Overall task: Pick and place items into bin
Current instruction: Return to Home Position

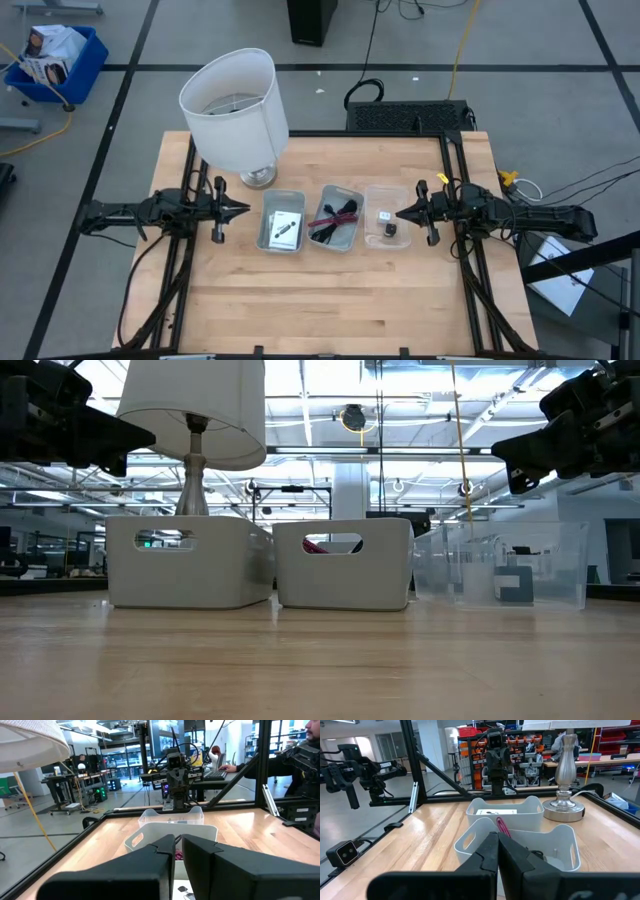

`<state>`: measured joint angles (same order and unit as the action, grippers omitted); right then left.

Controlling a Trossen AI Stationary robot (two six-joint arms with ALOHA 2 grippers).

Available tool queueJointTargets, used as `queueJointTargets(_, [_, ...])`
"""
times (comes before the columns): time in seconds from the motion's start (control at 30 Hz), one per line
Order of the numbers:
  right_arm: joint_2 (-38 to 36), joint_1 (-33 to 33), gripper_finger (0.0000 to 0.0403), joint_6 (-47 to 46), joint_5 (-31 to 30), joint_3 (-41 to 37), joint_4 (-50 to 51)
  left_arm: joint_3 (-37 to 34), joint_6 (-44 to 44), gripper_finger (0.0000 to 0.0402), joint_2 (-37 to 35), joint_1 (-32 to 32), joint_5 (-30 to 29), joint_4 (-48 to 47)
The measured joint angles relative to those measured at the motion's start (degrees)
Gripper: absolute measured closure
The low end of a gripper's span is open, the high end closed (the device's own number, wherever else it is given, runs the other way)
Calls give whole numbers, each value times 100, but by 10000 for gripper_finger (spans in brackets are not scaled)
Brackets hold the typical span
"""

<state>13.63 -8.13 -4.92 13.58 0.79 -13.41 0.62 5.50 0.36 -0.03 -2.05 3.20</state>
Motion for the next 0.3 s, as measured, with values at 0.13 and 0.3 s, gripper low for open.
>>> queueJointTargets(0.13, [0,-2,403,0,2,0,0,0,0,360,0,1,-1,0])
queueJointTargets(0.3, [-1,-2,403,2,2,-2,0,0,0,360,0,0,-32,-1])
